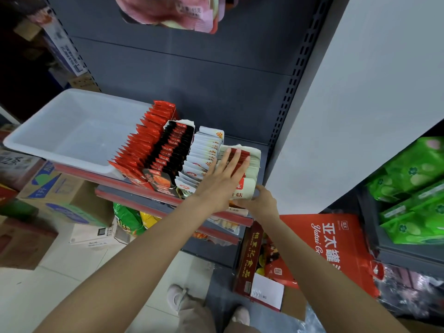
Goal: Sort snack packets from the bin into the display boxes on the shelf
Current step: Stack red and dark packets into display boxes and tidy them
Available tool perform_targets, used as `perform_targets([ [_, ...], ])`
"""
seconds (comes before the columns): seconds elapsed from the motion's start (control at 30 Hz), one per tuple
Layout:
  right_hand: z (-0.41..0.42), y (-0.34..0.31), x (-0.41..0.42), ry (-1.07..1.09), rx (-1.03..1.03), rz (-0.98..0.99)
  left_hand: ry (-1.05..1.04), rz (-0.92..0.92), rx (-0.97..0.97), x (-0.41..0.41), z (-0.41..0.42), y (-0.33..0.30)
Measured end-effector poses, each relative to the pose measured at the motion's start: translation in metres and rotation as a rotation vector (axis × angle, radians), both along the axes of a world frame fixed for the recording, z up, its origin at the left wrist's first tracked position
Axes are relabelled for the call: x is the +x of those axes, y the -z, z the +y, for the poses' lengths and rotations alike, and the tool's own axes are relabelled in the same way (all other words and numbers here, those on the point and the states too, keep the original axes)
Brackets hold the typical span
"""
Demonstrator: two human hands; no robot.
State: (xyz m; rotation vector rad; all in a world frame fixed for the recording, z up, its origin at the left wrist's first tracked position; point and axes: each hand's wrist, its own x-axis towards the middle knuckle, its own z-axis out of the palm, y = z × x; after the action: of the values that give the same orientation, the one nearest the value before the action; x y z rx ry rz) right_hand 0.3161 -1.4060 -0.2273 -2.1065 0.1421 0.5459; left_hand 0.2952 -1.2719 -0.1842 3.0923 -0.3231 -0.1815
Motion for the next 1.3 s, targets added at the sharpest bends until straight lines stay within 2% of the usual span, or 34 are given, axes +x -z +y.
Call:
perform_targets([
  [0.07,0.001,0.008,-0.003,0.011,-0.034,-0.053,0.019,0.022,0.001,0.002,-0.004,-0.002],
  [0.2,-0.005,0.009,-0.006,0.052,-0.043,0.000,0.028,0.075,-0.047,0.004,-0.005,-0.003],
  [0.33,-0.011,0.002,0.002,-0.036,0.147,0.039,0.038,0.117,-0.149,0.004,0.001,-0.003],
  [0.4,-0.008,-0.002,0.007,-0.007,0.213,-0.031,-0.001,0.158,-0.270,0.006,0.004,-0.007],
  [0.47,-0.004,-0.005,0.009,-0.006,0.228,-0.124,-0.010,0.178,-0.311,0.009,0.006,-0.010],
  [0.53,-0.003,-0.006,0.003,-0.012,0.209,-0.185,0.003,0.160,-0.253,0.011,0.007,-0.011],
  [0.7,-0.006,0.005,-0.010,-0.065,0.202,-0.169,0.068,-0.063,0.152,0.017,0.006,-0.007],
  [0.77,-0.006,0.002,-0.001,-0.080,0.157,-0.180,0.068,-0.104,0.223,0.021,0.005,-0.006],
  [0.9,-0.002,0.004,0.009,-0.066,0.076,-0.197,0.037,-0.044,0.195,0.027,0.005,-0.005],
  [1.07,-0.001,0.010,0.004,-0.050,0.059,-0.205,0.070,-0.075,0.172,0.024,0.006,0.000],
  [1.3,0.009,0.012,-0.004,-0.014,0.066,-0.098,0.198,-0.022,0.093,0.027,0.015,-0.005],
])
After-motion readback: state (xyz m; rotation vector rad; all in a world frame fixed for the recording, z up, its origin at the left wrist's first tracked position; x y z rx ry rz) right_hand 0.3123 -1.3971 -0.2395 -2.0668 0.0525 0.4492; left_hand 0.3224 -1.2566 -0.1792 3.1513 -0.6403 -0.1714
